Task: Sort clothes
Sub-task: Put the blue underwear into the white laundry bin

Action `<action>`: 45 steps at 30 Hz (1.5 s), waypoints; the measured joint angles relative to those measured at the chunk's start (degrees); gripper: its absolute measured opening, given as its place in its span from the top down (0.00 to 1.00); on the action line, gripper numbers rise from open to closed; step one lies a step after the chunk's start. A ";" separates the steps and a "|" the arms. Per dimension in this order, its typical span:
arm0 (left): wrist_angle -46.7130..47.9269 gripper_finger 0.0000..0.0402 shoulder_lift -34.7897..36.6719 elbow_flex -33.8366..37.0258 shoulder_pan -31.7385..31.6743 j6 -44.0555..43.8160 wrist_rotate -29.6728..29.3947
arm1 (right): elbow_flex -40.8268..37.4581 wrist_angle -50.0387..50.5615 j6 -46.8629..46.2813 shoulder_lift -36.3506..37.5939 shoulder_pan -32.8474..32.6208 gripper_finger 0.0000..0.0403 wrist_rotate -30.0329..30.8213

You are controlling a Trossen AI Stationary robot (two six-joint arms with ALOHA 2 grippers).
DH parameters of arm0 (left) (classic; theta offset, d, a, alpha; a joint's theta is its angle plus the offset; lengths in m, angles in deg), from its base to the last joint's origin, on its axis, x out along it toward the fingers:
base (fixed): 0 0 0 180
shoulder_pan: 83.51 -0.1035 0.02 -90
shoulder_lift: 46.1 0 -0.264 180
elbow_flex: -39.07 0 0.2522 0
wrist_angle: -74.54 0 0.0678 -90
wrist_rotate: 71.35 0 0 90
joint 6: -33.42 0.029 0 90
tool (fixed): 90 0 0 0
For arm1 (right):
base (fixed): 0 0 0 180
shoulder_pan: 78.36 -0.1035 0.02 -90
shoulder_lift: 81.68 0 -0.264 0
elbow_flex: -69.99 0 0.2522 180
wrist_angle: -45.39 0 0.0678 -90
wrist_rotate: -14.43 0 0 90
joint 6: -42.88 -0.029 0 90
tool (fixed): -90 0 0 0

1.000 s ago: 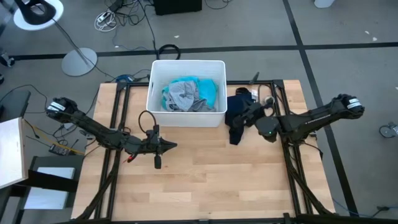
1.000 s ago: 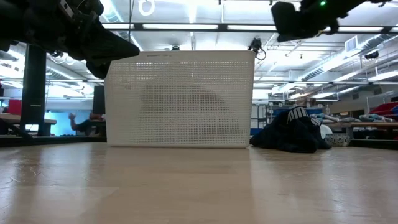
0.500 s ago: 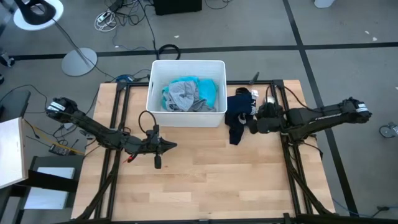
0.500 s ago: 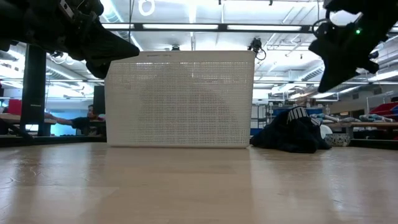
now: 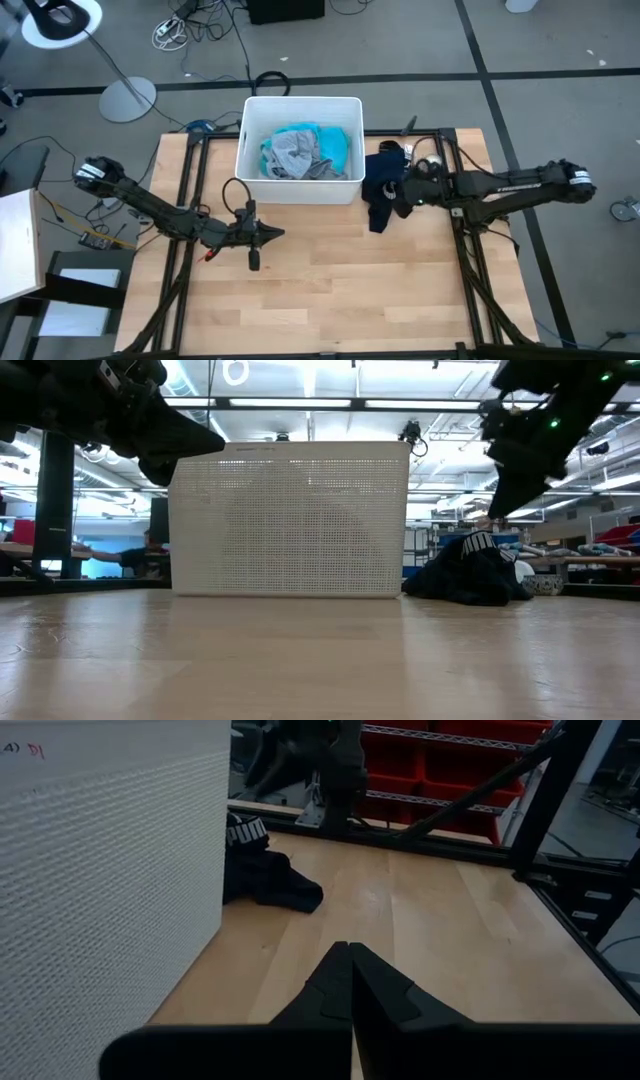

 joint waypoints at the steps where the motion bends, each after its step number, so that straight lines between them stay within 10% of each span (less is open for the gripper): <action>1: -0.12 1.00 0.00 0.00 0.00 0.04 0.00 | 0.00 -1.08 3.07 -0.99 0.82 0.57 -1.47; 10: -0.07 1.00 0.00 0.00 0.01 -0.11 0.02 | 0.00 -11.53 15.71 -15.48 11.23 0.59 -7.87; 15: 0.11 1.00 0.00 0.00 0.00 -0.21 0.06 | -0.02 -11.85 17.24 -21.54 13.09 0.92 -7.03; 23: 1.16 1.00 -0.02 0.00 0.02 -0.67 0.20 | 7.71 6.04 11.14 -14.79 8.85 0.99 -8.94; 33: 1.26 1.00 -0.02 0.00 0.00 -0.74 0.17 | 33.13 21.16 6.21 -5.20 -4.12 1.00 9.48; 45: 1.26 1.00 -0.02 0.00 0.00 -0.74 0.13 | 56.85 -10.67 42.65 -14.97 -5.02 1.00 14.13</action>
